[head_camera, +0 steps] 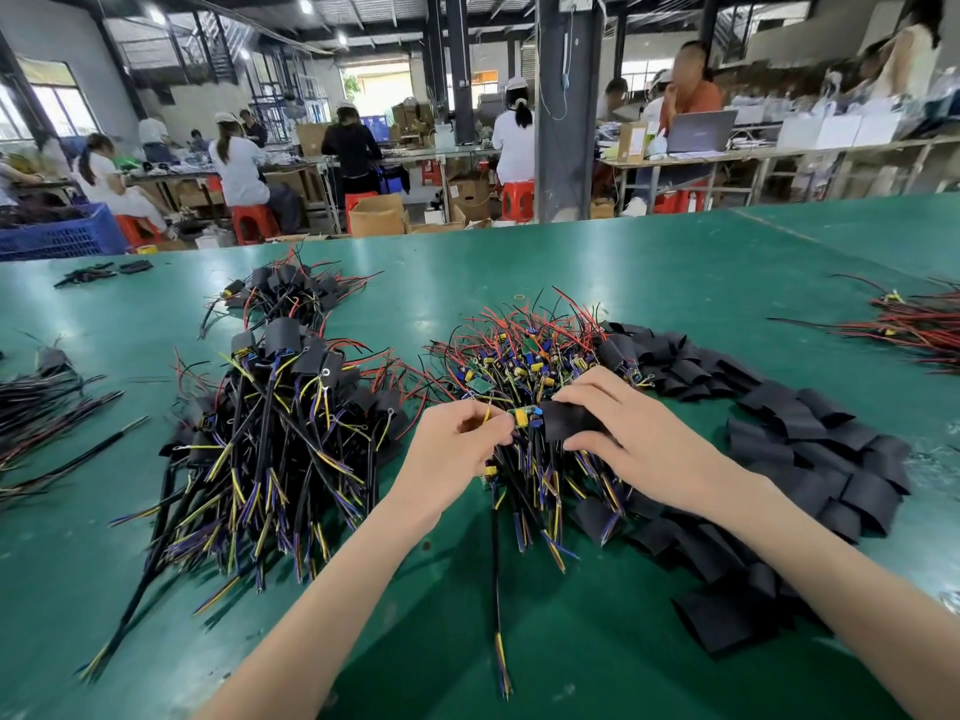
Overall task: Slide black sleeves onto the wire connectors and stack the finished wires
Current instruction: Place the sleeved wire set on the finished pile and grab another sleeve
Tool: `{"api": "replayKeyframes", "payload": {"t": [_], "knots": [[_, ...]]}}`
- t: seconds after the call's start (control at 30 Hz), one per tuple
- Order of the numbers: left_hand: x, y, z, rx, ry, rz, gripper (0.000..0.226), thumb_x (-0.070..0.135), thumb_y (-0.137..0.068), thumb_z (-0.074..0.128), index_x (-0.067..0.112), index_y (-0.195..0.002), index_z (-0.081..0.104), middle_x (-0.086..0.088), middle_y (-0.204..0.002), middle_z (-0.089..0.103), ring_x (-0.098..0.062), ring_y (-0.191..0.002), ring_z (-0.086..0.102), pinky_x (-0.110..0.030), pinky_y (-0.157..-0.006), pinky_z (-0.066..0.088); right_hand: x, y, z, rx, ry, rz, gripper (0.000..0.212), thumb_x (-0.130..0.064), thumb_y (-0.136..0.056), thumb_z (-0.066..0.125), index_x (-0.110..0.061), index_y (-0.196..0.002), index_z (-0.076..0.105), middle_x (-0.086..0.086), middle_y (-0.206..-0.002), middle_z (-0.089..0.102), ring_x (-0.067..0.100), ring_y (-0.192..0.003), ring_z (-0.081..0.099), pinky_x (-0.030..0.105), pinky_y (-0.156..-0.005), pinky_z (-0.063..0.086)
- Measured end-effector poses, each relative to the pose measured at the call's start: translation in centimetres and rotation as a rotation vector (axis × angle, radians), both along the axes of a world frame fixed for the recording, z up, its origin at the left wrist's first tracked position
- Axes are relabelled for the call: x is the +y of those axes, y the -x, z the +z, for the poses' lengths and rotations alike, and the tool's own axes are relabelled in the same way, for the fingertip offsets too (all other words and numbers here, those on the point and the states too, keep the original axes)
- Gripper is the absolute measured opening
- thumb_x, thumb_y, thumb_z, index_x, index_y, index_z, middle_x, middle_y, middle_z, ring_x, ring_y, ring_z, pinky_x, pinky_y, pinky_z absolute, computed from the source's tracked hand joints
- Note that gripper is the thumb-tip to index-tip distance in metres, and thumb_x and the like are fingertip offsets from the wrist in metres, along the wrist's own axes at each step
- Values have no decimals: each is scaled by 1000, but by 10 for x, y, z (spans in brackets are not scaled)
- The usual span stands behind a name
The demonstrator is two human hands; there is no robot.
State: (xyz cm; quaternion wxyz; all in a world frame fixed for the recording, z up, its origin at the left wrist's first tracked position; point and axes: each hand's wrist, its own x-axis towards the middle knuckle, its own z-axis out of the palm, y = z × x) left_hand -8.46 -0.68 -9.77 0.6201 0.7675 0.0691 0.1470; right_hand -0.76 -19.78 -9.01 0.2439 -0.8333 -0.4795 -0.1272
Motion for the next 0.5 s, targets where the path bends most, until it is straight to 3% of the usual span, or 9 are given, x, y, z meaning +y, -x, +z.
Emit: {"api": "replayKeyframes", "payload": {"t": [0.1,0.17,0.33,0.5], "knots": [[-1,1,1,4,16,5,17,6,-88,59,5,-72,64,11,-49,50,-6,-43,33,-15,-42,27,2,0,-2,-20,-13,-33,35,-27,-89,62,-14,-121,53,-4,-116,46,2,-69,48,42,-76,48],[-1,1,1,6,13,10,15,6,-88,59,3,-73,65,10,-50,51,-6,-43,34,-16,-43,27,3,0,-3,-29,-28,-43,35,-28,-87,64,-16,-119,54,-5,-114,46,2,-60,41,41,-70,49],[-1,1,2,1,20,10,15,5,-88,59,5,-74,65,11,-48,53,-3,-42,35,-13,-41,29,3,-3,-5,-5,-73,-17,37,-29,-86,66,-16,-119,57,-10,-111,48,14,-89,54,36,-83,48],[-2,0,-1,-4,-69,-6,15,14,-83,63,11,-69,68,-4,-58,53,-13,-48,33,-21,-46,27,3,-4,-4,32,-101,59,38,-26,-84,69,-10,-117,62,-8,-105,51,12,-94,54,31,-88,44]]}}
